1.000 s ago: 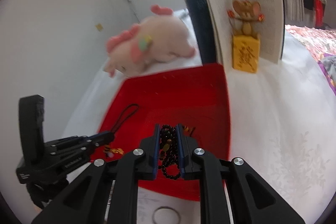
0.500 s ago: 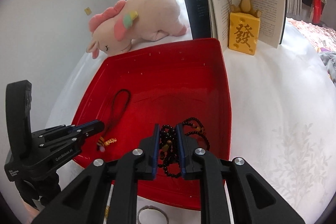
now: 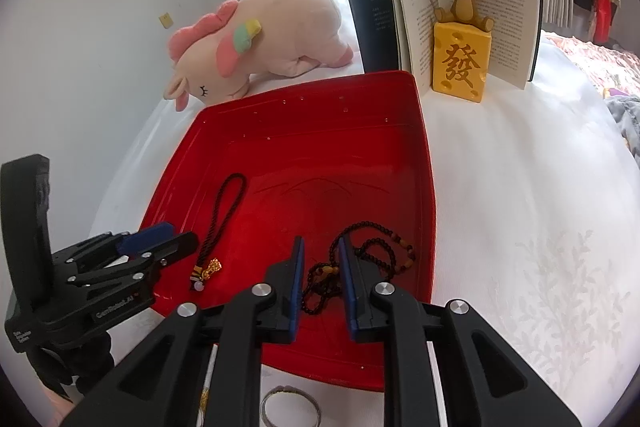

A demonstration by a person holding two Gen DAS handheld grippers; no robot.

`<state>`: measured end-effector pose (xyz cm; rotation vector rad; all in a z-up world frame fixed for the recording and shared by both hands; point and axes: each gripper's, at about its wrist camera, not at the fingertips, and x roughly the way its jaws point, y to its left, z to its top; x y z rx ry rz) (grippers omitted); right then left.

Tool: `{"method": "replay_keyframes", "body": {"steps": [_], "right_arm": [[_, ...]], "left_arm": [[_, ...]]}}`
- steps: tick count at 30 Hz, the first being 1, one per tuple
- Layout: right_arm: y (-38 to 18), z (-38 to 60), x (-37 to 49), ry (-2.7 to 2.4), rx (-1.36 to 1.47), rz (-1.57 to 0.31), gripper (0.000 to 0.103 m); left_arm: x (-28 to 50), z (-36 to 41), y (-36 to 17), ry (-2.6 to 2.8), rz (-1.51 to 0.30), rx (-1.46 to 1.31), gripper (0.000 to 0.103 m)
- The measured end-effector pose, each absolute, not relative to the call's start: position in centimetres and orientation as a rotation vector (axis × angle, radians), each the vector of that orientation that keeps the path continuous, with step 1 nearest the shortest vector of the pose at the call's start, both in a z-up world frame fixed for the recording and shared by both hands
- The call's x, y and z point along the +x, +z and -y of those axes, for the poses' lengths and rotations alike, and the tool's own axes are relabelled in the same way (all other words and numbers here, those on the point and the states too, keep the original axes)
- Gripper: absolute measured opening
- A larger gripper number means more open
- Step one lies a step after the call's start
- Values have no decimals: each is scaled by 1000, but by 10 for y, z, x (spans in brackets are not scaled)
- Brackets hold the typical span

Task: Organize jewelry
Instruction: 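Open the left gripper dropping the cord while the right gripper releases the necklace into the tin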

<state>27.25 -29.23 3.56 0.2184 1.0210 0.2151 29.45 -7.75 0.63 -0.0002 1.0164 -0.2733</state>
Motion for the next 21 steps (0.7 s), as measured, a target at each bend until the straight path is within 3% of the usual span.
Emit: {"method": "replay_keyframes", "body": {"steps": [7, 10, 15, 21], "right_arm": [[50, 295, 262, 205, 214, -987, 31], [58, 296, 253, 202, 214, -962, 42], [66, 297, 233, 202, 208, -924, 47], [71, 304, 196, 205, 194, -883, 47]], "left_arm": [[278, 71, 30, -254, -948, 2, 71], [267, 67, 42, -244, -919, 5, 79], [247, 62, 56, -248, -889, 7, 85], [217, 49, 53, -230, -891, 22, 86]]}}
